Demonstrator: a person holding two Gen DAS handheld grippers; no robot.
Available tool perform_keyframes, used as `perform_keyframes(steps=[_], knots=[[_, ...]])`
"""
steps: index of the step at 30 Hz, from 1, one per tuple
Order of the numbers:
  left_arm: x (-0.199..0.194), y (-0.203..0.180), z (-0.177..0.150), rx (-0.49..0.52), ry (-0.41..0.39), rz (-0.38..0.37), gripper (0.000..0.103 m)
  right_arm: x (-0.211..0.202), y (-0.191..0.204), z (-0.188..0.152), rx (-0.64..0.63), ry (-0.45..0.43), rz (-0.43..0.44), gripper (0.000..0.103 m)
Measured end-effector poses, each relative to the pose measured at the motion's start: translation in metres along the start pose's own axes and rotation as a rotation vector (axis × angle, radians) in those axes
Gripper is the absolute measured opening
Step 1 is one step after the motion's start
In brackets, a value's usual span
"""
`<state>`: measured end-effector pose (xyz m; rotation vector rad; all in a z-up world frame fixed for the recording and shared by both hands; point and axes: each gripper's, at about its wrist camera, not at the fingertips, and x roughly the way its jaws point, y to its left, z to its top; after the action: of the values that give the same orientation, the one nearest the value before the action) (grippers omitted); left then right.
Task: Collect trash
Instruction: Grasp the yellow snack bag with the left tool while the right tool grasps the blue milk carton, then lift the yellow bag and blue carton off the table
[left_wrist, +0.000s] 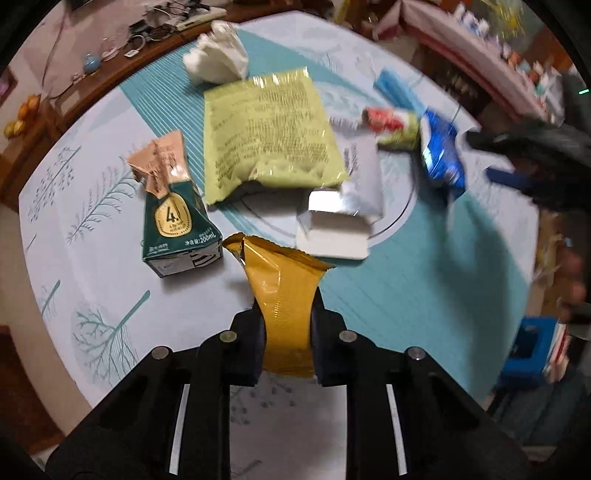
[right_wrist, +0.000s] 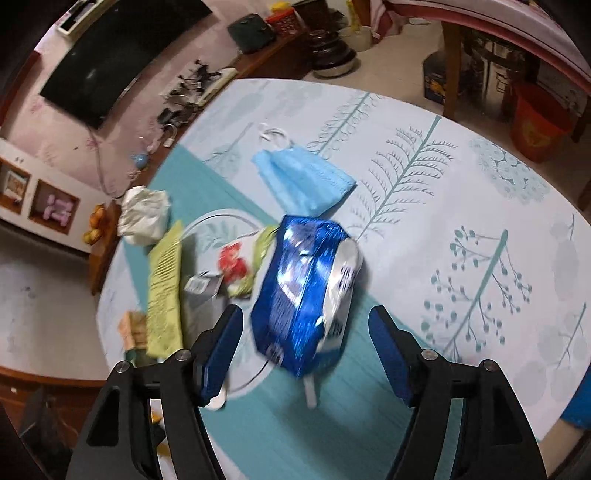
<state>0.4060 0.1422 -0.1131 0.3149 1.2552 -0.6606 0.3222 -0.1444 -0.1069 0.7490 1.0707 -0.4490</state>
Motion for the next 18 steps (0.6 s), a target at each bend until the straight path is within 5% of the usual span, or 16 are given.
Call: perform_keyframes(steps=[9,15,18], knots=[[-0.041,-0.018,0.007,-0.08,-0.091,-0.079,0.017,0.041,0.005,0.009,-0.004,0.023,-0.053,0.071],[-0.039,-0.029,0.005,-0.085,-0.082,-0.089,0.017,0.041,0.011,0.003,-0.069,0.019,-0.093,0.056],[-0.035,-0.031,0.003,-0.091,-0.071,-0.087,0.017,0.037,0.005,-0.003,-0.084,0.029,-0.089,0.039]])
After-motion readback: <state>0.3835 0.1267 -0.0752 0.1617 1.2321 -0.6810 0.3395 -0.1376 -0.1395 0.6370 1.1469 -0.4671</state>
